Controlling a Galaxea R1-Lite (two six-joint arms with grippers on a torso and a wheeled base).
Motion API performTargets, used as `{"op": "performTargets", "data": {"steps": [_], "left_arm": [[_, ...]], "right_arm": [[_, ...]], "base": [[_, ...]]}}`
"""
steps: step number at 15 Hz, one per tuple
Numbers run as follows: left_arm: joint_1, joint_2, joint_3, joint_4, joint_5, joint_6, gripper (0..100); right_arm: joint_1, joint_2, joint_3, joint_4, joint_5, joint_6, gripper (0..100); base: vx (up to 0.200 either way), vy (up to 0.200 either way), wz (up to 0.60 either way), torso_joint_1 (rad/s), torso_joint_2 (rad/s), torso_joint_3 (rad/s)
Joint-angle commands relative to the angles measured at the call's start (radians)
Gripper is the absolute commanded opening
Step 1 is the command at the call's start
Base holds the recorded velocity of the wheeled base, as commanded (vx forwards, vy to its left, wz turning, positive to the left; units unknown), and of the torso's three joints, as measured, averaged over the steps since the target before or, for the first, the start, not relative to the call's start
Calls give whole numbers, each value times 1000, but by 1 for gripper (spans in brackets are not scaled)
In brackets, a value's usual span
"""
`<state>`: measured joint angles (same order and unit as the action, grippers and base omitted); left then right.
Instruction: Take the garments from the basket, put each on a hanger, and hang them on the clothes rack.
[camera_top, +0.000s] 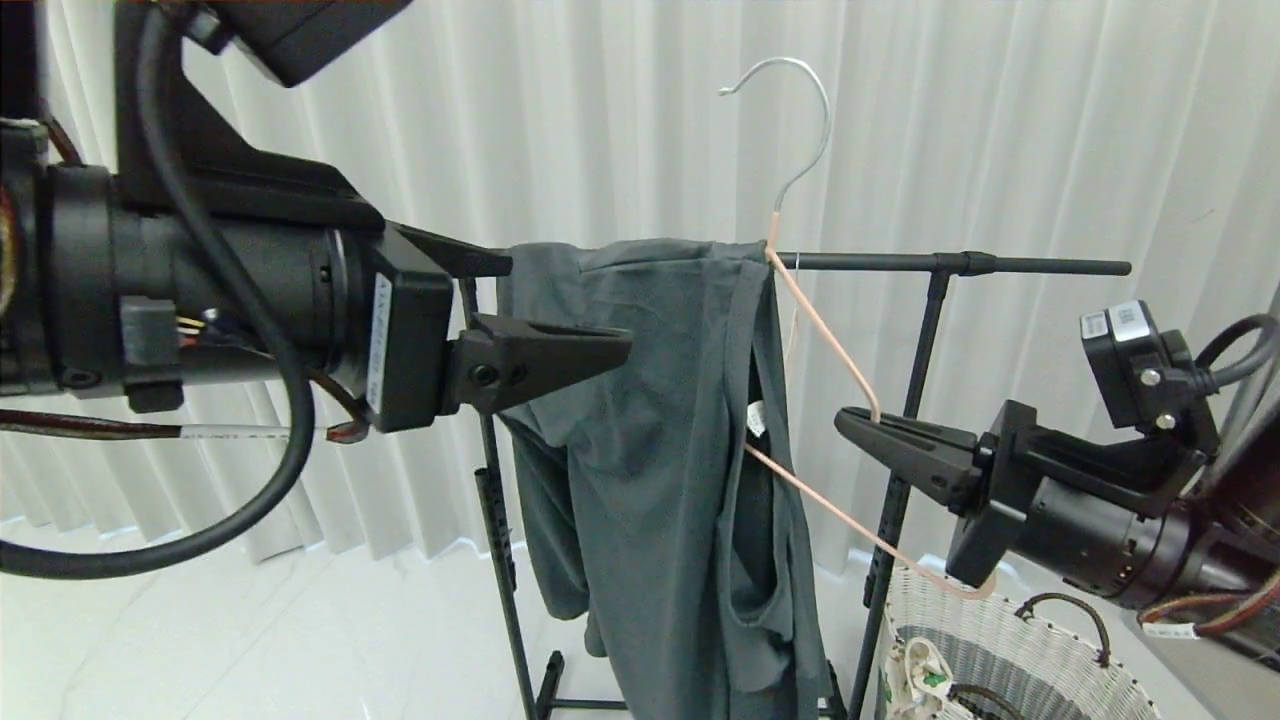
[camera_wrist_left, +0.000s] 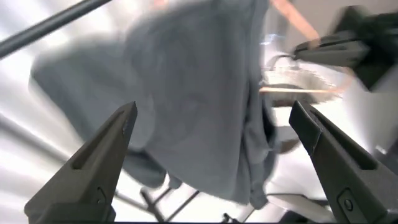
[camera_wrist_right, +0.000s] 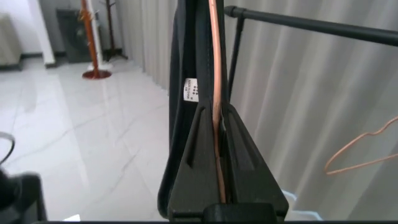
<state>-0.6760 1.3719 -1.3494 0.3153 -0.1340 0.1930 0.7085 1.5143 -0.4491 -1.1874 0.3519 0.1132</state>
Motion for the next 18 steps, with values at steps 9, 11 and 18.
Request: {"op": "performTargets", "data": {"steps": [9, 11, 18], "left_arm": [[-13, 1, 170, 1, -282, 160, 100], [-17, 10, 188, 1, -332, 166, 100], [-30, 29, 239, 1, -335, 194, 100]], "right_arm": [[106, -140, 247, 0, 101, -70, 0], [167, -155, 280, 2, 99, -69, 0], [218, -155, 288, 6, 99, -70, 0]], "base": [[0, 0, 0, 0, 0, 0], [0, 0, 0, 0, 0, 0], [0, 0, 0, 0, 0, 0]]}}
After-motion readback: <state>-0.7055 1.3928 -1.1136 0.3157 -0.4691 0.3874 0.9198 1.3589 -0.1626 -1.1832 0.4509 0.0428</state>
